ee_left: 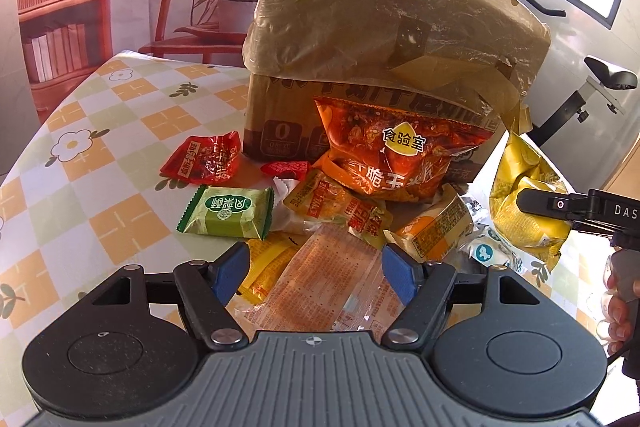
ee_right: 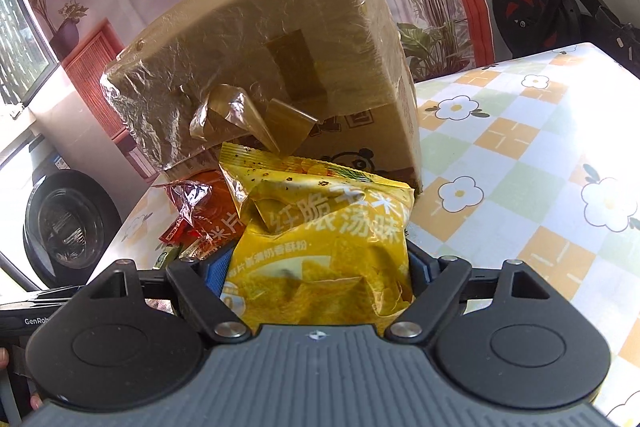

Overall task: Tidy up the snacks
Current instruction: 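Grasp the yellow chip bag with the right tool while the left grasps the clear bread packet, then carry both packets up and release them into the box, then lower both tools back to the snacks on the table, then grasp the small brown packet with the right tool while the left grasps the yellow candy, then lift both small packets and move them over the box opening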

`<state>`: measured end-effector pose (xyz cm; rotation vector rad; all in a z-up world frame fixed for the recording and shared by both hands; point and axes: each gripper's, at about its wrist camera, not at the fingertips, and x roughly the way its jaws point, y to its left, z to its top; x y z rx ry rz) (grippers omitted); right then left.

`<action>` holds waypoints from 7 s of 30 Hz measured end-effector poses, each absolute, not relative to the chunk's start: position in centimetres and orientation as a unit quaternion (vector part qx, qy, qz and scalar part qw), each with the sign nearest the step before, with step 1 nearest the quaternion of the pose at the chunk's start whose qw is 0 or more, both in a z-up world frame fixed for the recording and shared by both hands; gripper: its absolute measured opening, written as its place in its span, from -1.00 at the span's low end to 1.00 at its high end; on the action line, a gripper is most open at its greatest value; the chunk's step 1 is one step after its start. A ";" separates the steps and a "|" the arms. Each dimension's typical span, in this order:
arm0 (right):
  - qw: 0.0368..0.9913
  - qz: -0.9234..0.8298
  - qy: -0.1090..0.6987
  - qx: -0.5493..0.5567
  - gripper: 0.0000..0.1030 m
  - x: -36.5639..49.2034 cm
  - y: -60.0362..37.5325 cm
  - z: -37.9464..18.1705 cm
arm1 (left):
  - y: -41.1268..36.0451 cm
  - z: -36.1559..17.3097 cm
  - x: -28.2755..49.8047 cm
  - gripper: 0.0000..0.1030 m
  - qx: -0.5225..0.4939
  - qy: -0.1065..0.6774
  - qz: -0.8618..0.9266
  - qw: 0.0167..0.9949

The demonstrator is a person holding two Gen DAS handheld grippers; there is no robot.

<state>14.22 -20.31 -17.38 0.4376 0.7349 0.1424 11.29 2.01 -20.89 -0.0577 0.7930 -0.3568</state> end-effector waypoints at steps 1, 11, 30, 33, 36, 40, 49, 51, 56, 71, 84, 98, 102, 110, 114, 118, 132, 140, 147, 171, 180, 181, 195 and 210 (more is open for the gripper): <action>0.907 0.069 0.357 0.211 0.60 14.2 -20.3 -17.4 | 1.8 -20.9 11.2 0.51 -0.024 0.384 -0.176 0.906; 0.906 0.063 0.359 0.214 0.60 13.0 -20.8 -17.7 | -0.5 -22.1 10.7 0.67 0.039 0.390 -0.199 0.898; 0.913 0.078 0.351 0.195 0.60 12.3 -20.0 -16.6 | -1.8 -21.8 9.9 0.42 0.090 0.387 -0.193 0.897; 0.918 0.093 0.342 0.178 0.60 12.0 -19.2 -15.9 | -0.9 -20.0 9.1 0.41 0.068 0.374 -0.204 0.902; 0.921 0.104 0.337 0.167 0.60 12.0 -18.6 -15.4 | -0.2 -18.2 8.1 0.41 0.054 0.354 -0.211 0.910; 0.922 0.112 0.333 0.162 0.60 12.1 -18.1 -15.1 | 0.6 -16.4 7.3 0.41 0.024 0.333 -0.205 0.920; 0.942 0.137 0.272 0.141 0.60 12.6 -17.5 -11.0 | 0.8 -10.5 8.3 0.41 0.001 0.245 -0.191 0.951; 0.948 0.140 0.250 0.140 0.60 13.0 -17.8 -9.4 | 0.6 -8.7 9.0 0.41 0.005 0.222 -0.190 0.956; 0.963 0.146 0.186 0.127 0.60 15.3 -18.7 -4.8 | -0.6 -4.8 11.3 0.41 0.017 0.176 -0.196 0.965; 0.971 0.088 0.222 0.022 0.62 30.8 -19.3 -5.0 | -7.3 -2.9 27.0 0.41 0.006 0.214 -0.170 0.962; 0.966 0.114 0.224 0.051 0.74 31.7 -18.4 -4.8 | -4.3 -3.6 27.5 0.45 0.011 0.215 -0.140 0.966; 0.970 0.122 0.189 0.092 0.33 21.2 -20.6 -5.0 | 2.4 -6.5 17.9 0.43 -0.058 0.240 -0.131 0.960; 0.968 0.102 0.200 0.116 0.15 18.8 -21.2 -6.9 | 3.9 -9.2 16.0 0.37 -0.051 0.262 -0.105 0.958; 0.945 0.079 0.276 0.155 -0.01 16.8 -21.5 -12.8 | 6.8 -13.3 13.7 0.17 -0.046 0.302 -0.061 0.950; 0.932 0.054 0.329 0.143 -0.23 17.2 -21.6 -16.0 | 7.2 -15.9 13.6 0.06 -0.046 0.320 -0.050 0.945; 0.916 0.044 0.366 0.159 -0.33 18.2 -22.5 -18.6 | 7.0 -17.9 14.1 0.04 -0.035 0.328 -0.041 0.943; 0.904 0.091 0.413 0.056 -0.16 22.7 -20.8 -22.7 | 7.0 -21.1 16.7 0.04 -0.018 0.328 -0.056 0.943; 0.914 0.078 0.398 0.008 0.07 22.3 -18.3 -23.8 | 7.0 -22.0 16.0 0.04 -0.020 0.339 -0.095 0.936; 0.919 0.060 0.390 -0.012 0.05 21.0 -17.5 -24.1 | 6.0 -23.0 15.1 0.04 -0.005 0.361 -0.140 0.922; 0.934 0.049 0.354 0.013 -0.13 16.5 -18.9 -24.3 | 3.8 -25.7 16.9 0.07 0.035 0.409 -0.199 0.890; 0.934 0.049 0.354 0.015 -0.13 16.5 -19.0 -24.2 | 2.7 -26.1 15.5 0.15 0.082 0.401 -0.202 0.890; 0.934 0.049 0.354 0.015 -0.13 16.5 -19.0 -24.2 | 2.5 -26.2 15.5 0.15 0.083 0.400 -0.194 0.892; 0.934 0.050 0.353 0.017 -0.13 16.6 -19.0 -24.1 | 1.2 -24.5 12.4 -0.34 0.020 0.374 -0.156 0.914; 0.943 0.071 0.323 0.040 -0.22 14.8 -19.7 -21.9 | 1.4 -21.1 11.3 -0.34 -0.021 0.329 -0.158 0.931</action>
